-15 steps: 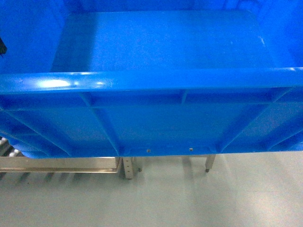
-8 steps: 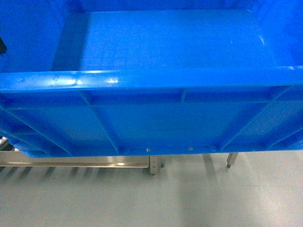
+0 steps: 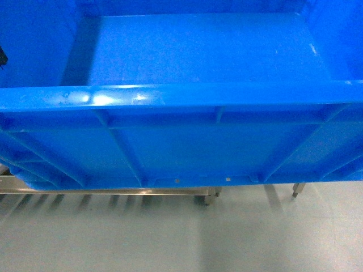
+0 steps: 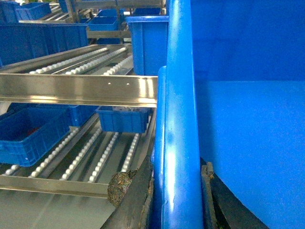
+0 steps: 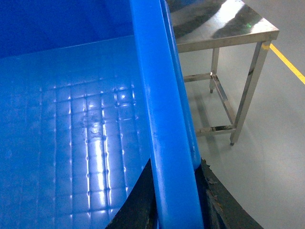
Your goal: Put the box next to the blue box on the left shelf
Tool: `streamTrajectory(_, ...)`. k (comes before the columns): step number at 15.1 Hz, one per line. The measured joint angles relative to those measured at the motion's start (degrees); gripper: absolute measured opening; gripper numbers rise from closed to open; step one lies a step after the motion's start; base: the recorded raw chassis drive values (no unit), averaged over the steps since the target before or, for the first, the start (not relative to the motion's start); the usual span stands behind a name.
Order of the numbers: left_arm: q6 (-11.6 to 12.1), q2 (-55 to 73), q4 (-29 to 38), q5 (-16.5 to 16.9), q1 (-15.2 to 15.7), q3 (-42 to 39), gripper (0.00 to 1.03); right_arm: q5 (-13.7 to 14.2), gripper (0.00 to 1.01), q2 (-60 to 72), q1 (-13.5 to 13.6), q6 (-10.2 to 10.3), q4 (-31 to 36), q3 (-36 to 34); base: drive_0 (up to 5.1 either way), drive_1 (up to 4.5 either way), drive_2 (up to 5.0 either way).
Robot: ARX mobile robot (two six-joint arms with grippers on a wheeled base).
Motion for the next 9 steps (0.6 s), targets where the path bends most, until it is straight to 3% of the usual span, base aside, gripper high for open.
streamTrajectory(9, -0.02, 0.0, 0.02, 0.0, 0.0, 0.0, 0.17, 0.0, 0.15, 0.0, 0.0, 0.0, 0.07, 0.0, -5.0, 2.31, 2.5)
